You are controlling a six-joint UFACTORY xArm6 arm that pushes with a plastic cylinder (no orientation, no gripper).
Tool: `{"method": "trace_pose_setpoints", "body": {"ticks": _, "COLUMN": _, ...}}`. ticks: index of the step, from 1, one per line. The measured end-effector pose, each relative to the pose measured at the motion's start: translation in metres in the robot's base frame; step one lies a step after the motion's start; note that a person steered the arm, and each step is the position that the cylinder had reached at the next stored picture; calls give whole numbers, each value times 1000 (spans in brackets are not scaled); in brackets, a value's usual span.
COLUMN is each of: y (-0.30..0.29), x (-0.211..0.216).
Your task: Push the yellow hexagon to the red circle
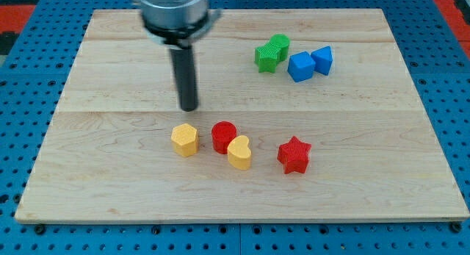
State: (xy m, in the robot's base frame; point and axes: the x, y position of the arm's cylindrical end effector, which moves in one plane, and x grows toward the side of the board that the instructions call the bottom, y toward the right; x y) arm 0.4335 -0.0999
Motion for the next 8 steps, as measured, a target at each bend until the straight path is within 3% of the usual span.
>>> {"method": "trace_pose_setpoints", "body": {"ticks": 1, "y": -7, "x": 4}}
{"method": "trace_pose_setpoints", "body": {"ticks": 2, "y": -9, "x": 55}}
{"method": "trace_pose_setpoints", "body": {"ticks": 6, "y": -32, "x": 70}}
{"method": "trace_pose_setpoints", "body": {"ticks": 8, "y": 21, "x": 70}}
